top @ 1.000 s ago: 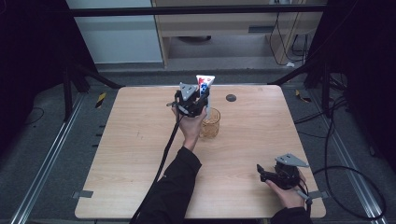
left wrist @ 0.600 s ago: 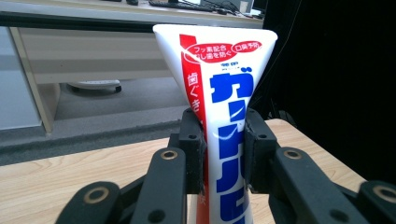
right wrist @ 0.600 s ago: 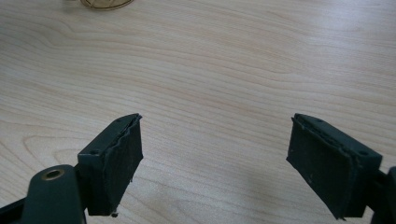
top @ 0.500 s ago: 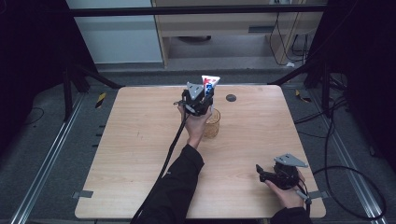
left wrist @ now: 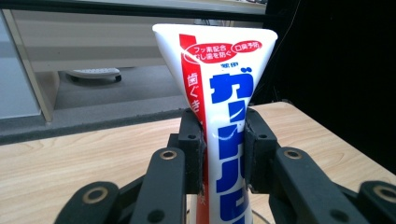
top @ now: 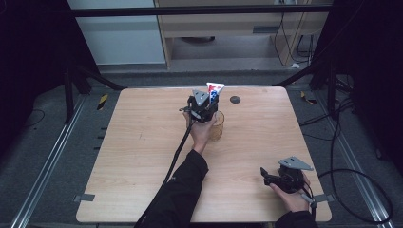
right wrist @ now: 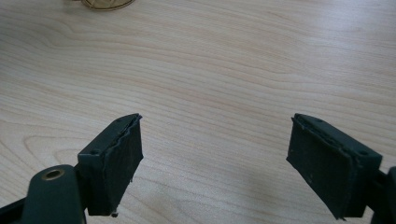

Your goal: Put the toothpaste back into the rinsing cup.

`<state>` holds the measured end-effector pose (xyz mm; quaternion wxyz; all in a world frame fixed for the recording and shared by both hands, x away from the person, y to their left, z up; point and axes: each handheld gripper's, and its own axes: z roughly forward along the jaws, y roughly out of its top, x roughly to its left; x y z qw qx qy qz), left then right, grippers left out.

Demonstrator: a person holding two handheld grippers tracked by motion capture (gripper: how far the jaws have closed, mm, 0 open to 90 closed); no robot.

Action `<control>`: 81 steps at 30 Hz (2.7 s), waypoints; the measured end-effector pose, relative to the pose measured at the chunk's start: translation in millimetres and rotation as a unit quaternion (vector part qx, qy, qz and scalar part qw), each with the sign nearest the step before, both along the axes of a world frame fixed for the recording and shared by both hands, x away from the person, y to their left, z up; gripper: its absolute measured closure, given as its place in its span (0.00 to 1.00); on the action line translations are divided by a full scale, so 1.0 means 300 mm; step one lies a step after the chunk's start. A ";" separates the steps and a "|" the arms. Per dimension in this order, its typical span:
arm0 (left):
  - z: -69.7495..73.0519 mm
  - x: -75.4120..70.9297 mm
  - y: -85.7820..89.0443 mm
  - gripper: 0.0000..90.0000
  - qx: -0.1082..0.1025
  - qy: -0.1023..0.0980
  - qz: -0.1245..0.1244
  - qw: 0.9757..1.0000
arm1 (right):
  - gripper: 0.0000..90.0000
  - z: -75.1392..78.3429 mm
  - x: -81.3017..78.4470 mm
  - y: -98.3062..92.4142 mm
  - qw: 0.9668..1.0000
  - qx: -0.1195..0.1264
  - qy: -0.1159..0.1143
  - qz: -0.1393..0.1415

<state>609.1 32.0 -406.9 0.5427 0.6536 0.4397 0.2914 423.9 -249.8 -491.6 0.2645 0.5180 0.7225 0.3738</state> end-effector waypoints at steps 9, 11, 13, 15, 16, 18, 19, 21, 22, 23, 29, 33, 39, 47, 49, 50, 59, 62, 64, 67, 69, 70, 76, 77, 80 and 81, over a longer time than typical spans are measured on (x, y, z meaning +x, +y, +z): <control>-0.049 -0.014 -0.004 0.79 0.010 0.010 -0.008 1.000 | 0.20 0.000 -0.001 -0.002 1.000 0.002 0.002 -0.001; -0.060 -0.018 -0.003 0.79 0.011 0.012 -0.007 1.000 | 0.20 0.000 -0.001 -0.002 1.000 0.002 0.002 -0.001; -0.070 -0.022 -0.002 0.79 0.011 0.014 -0.009 1.000 | 0.20 0.000 0.000 -0.002 1.000 0.002 0.001 -0.001; -0.076 -0.025 -0.002 0.79 0.012 0.018 -0.010 1.000 | 0.20 0.000 0.000 -0.001 1.000 0.002 0.003 -0.001; -0.080 -0.027 -0.001 0.79 0.013 0.017 -0.011 1.000 | 0.20 0.000 0.000 -0.001 1.000 0.002 0.003 -0.001; -0.088 -0.032 -0.001 0.78 0.014 0.020 -0.011 1.000 | 0.20 -0.001 0.000 0.000 1.000 0.002 0.003 0.000; -0.091 -0.034 -0.001 0.78 0.017 0.021 -0.012 1.000 | 0.20 -0.001 0.000 0.000 1.000 0.002 0.003 0.000; -0.096 -0.040 -0.002 0.78 0.022 0.021 -0.014 0.999 | 0.20 -0.001 0.000 0.000 1.000 0.002 0.004 -0.001; -0.099 -0.043 -0.003 0.78 0.023 0.021 -0.015 0.999 | 0.20 -0.001 0.000 0.000 1.000 0.003 0.004 -0.001; -0.101 -0.045 -0.002 0.78 0.024 0.021 -0.016 0.999 | 0.20 -0.001 0.000 -0.001 1.000 0.003 0.004 -0.001; -0.118 -0.057 0.004 0.78 0.021 0.028 -0.019 0.999 | 0.20 -0.002 0.001 -0.002 1.000 0.000 0.003 -0.001; -0.125 -0.061 0.007 0.77 0.025 0.032 -0.019 0.999 | 0.20 -0.002 0.001 0.000 1.000 0.000 0.003 -0.002; -0.141 -0.067 0.013 0.74 0.035 0.040 -0.020 0.998 | 0.20 -0.002 0.001 0.002 1.000 -0.001 0.004 -0.003; -0.146 -0.085 0.016 0.73 0.040 0.035 -0.027 0.998 | 0.20 -0.003 0.001 0.000 1.000 -0.002 0.003 -0.003; -0.146 -0.091 0.018 0.72 0.042 0.033 -0.031 0.998 | 0.20 -0.002 0.001 0.000 1.000 -0.001 0.003 -0.002; -0.145 -0.093 0.019 0.71 0.043 0.032 -0.036 0.998 | 0.20 -0.003 0.001 0.000 1.000 -0.002 0.003 -0.002; -0.125 -0.133 0.050 0.59 0.044 0.025 -0.054 0.997 | 0.20 -0.004 0.002 0.000 1.000 -0.003 0.003 -0.002; -0.122 -0.146 0.068 0.54 0.038 0.025 -0.063 0.997 | 0.20 -0.005 0.002 -0.002 1.000 -0.003 0.005 -0.004; -0.116 -0.158 0.082 0.52 0.037 0.022 -0.067 0.997 | 0.20 -0.005 0.002 -0.002 1.000 -0.003 0.005 -0.005; -0.101 -0.176 0.100 0.49 0.043 0.017 -0.074 0.996 | 0.20 -0.005 0.002 0.000 1.000 -0.005 0.003 -0.003; -0.091 -0.189 0.112 0.46 0.048 0.015 -0.077 0.996 | 0.20 -0.005 0.001 0.001 1.000 -0.007 0.004 -0.004; -0.086 -0.198 0.120 0.46 0.052 0.015 -0.080 0.995 | 0.20 -0.005 0.001 0.001 1.000 -0.007 0.003 -0.004; -0.078 -0.247 0.175 0.44 0.067 0.016 -0.082 0.994 | 0.20 -0.005 -0.001 -0.001 1.000 -0.005 0.004 -0.006; -0.077 -0.253 0.183 0.44 0.068 0.014 -0.080 0.994 | 0.19 -0.005 -0.002 -0.003 1.000 -0.006 0.004 -0.006; -0.073 -0.274 0.213 0.42 0.081 0.015 -0.082 0.993 | 0.19 -0.004 -0.004 -0.003 1.000 -0.004 0.005 -0.009; -0.072 -0.282 0.222 0.41 0.090 0.015 -0.082 0.992 | 0.19 -0.004 -0.003 -0.004 1.000 -0.006 0.003 -0.009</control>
